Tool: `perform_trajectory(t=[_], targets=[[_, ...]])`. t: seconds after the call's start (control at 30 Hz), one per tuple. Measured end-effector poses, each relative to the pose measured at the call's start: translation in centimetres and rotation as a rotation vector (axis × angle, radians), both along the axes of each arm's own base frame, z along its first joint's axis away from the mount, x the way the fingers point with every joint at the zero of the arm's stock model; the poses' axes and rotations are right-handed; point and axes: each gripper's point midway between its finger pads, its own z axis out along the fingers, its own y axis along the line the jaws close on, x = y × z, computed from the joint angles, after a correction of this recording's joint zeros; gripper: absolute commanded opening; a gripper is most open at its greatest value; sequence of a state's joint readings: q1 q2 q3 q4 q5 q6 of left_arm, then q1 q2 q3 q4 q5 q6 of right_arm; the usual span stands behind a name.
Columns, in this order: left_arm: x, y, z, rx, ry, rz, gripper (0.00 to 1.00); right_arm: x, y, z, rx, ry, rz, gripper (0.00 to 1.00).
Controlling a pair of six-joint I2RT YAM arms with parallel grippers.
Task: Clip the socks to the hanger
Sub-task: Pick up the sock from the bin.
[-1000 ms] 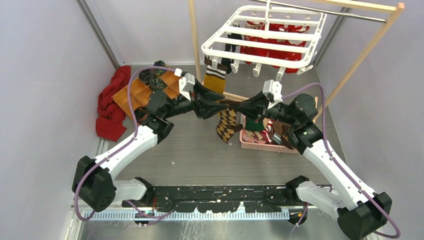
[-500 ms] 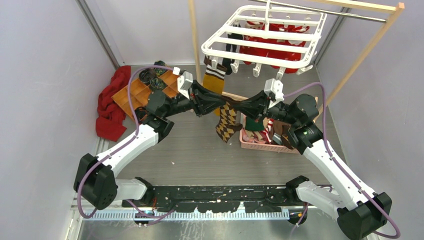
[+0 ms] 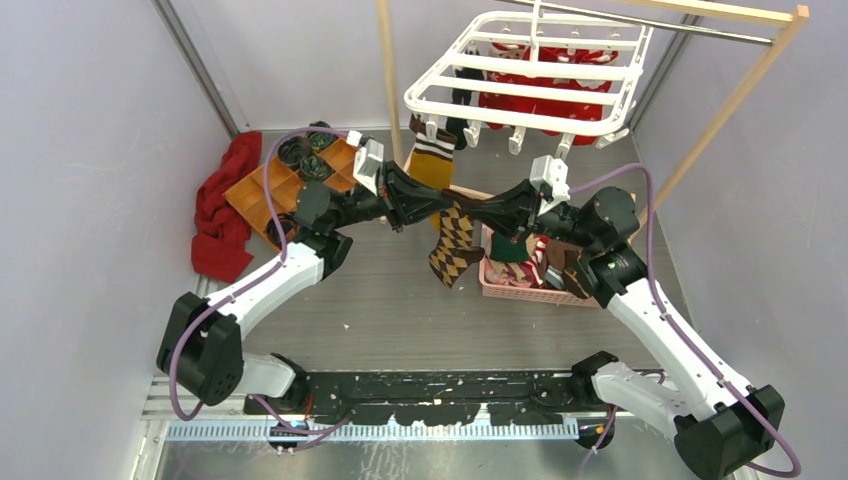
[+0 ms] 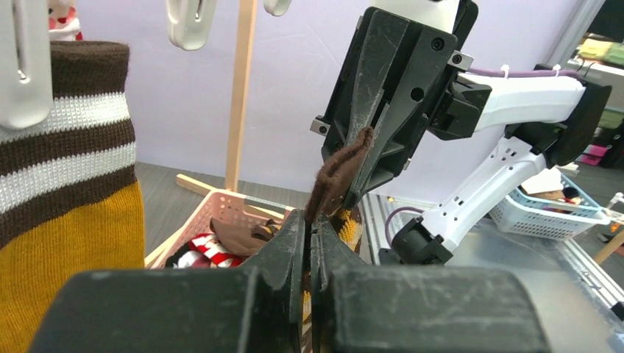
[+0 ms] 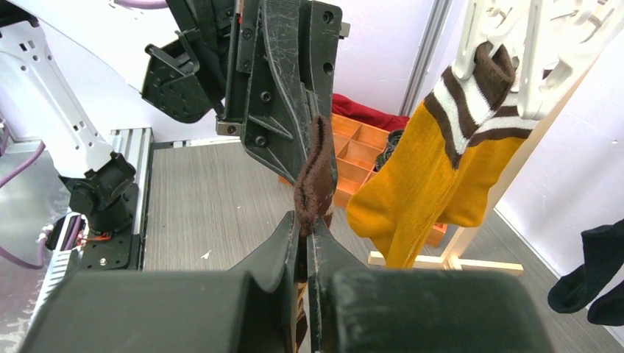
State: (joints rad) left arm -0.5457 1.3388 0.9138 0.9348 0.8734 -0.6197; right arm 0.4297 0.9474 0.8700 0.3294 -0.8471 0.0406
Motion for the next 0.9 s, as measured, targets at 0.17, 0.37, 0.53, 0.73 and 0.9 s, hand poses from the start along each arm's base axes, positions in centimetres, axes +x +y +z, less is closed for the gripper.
perform_trajectory(t=[0.17, 0.37, 0.53, 0.73, 0.9], targets=[[0.5, 0.3, 0.1, -0.023, 0.021, -0.016, 0.00, 0.2, -0.2, 0.3, 0.005, 0.002, -0.009, 0.41], [1.3, 1.0, 0.3, -0.037, 0.035, 0.004, 0.00, 0.9, -1.1, 1.2, -0.001, -0.036, -0.049, 0.62], [2.0, 1.1, 0.2, -0.028, 0.030, 0.030, 0.00, 0.3, -1.6, 3.4, -0.003, -0.115, -0.063, 0.61], [2.5, 1.0, 0.8, -0.018, -0.005, 0.050, 0.00, 0.0, -2.0, 7.0, 0.029, -0.201, -0.084, 0.61], [3.1, 0.7, 1.8, -0.028, -0.035, 0.055, 0.00, 1.1, -2.0, 7.7, 0.042, -0.197, -0.125, 0.61]])
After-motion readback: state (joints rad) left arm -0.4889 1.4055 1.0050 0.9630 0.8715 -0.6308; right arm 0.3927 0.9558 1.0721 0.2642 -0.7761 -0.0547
